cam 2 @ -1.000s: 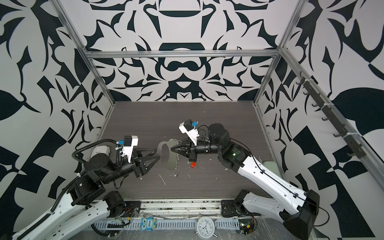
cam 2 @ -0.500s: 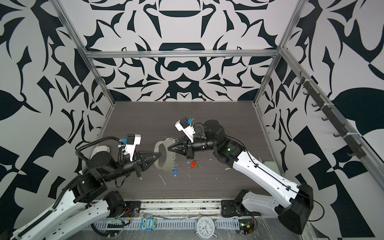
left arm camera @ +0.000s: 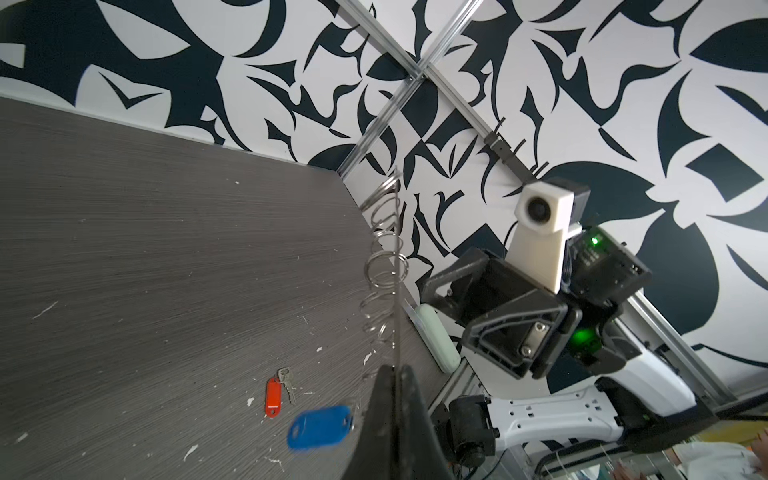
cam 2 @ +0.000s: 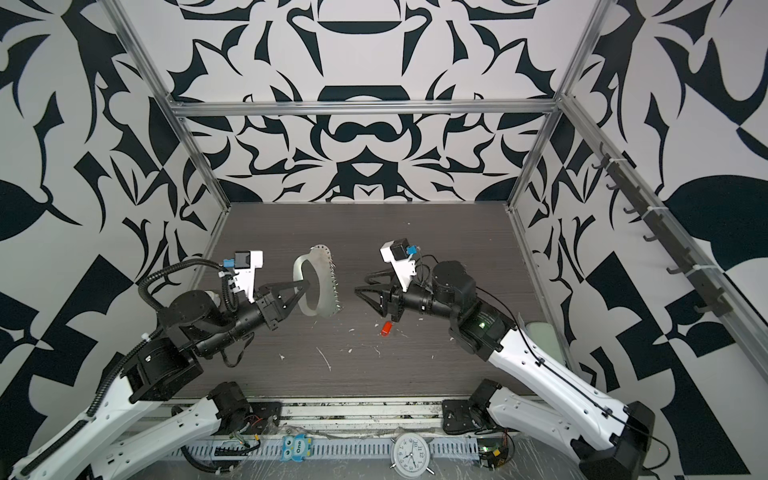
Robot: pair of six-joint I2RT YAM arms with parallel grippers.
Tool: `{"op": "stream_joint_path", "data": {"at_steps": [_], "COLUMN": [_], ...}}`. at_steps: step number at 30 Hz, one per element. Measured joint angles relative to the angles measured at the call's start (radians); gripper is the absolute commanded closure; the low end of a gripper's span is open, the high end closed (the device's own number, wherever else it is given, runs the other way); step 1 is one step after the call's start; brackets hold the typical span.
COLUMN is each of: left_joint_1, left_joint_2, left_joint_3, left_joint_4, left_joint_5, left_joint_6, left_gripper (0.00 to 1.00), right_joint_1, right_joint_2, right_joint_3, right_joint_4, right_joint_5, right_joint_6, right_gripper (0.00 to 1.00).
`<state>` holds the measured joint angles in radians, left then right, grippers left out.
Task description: Remove the keys from the keyring
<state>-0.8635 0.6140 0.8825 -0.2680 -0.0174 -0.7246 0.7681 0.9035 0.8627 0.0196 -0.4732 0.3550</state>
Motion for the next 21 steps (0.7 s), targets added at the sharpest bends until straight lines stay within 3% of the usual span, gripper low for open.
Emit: {"op": "stream_joint_path", "data": {"at_steps": [7, 13, 21], "left_joint_1": [0.000, 0.000, 0.000], "left_joint_2": [0.022, 0.034, 0.039], "left_joint_3": [0.039, 0.062, 0.084], "left_joint_4": [-0.063, -0.082, -0.110], "left_joint_5": [-0.039, -0.051, -0.054], "left_joint_6": [-0.024, -0.036, -0.045], "left_gripper": [1.00, 1.00, 1.00], "right_joint_1": [0.061, 0.157, 0.221], "right_joint_2": [0.003, 0.008, 0.055], "right_joint_3": [-0.056, -0.056, -0.056], "right_joint_4": [0.002, 0.008, 0.009], "right_joint_5": [0.045, 0.110, 0.177], "right_joint_6": [-0.055, -0.139, -0.212], "right_gripper": [0.55, 0.66, 0.66]}}
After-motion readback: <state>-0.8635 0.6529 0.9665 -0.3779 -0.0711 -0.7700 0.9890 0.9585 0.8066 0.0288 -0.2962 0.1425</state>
